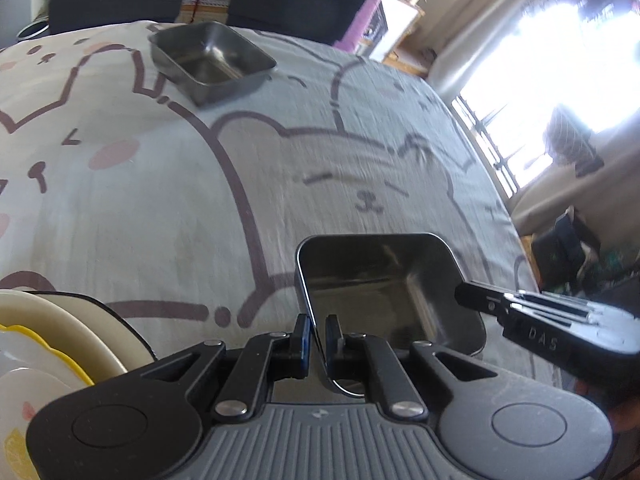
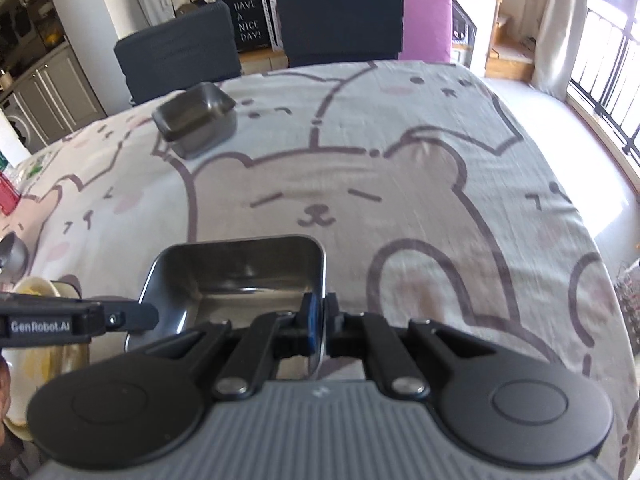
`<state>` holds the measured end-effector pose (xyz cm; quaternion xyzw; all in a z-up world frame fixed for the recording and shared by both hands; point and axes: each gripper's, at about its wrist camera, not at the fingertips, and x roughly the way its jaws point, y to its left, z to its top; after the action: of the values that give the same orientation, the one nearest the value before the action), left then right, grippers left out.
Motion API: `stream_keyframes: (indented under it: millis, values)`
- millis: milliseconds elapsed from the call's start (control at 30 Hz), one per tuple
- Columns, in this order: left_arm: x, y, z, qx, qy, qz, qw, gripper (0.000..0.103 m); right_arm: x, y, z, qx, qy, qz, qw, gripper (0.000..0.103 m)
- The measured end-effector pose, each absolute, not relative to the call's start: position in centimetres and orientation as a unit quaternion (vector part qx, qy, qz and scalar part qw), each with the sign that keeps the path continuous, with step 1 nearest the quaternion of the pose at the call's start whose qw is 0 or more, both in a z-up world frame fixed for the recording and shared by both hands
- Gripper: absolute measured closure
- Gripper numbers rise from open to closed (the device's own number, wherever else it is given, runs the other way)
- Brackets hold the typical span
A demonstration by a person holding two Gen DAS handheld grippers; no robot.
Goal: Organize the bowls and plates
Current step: 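Lift and carry the steel tray with both grippers across the tablecloth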
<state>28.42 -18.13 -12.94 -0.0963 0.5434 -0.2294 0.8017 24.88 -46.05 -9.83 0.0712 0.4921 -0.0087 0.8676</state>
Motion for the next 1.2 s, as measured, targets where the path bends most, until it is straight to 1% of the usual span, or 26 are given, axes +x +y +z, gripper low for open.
stream_keyframes:
  millis: [167, 433, 667, 1200]
  values:
    - [28.3, -18.6, -13.5, -0.083, 0.55, -0.238, 0.796, 0.095, 24.8, -46.8, -10.9, 0.068, 0.513, -0.009, 0.855, 0.098]
    - [28.0, -19.3, -13.6, -0.075, 0.553, -0.253, 0.79, 0.095, 25.1, -46.9, -11.0, 0.064, 0.521, -0.017, 0.851, 0.098]
    - [27.8, -19.9, -14.1, -0.051, 0.562, -0.262, 0.783, 0.095, 25.0, -46.8, -11.5, 0.053, 0.544, -0.016, 0.837, 0.098]
    - [27.8, -19.9, -14.3, -0.053, 0.57, -0.268, 0.775, 0.094, 25.1, -46.8, -12.1, 0.056, 0.554, -0.014, 0.831, 0.098]
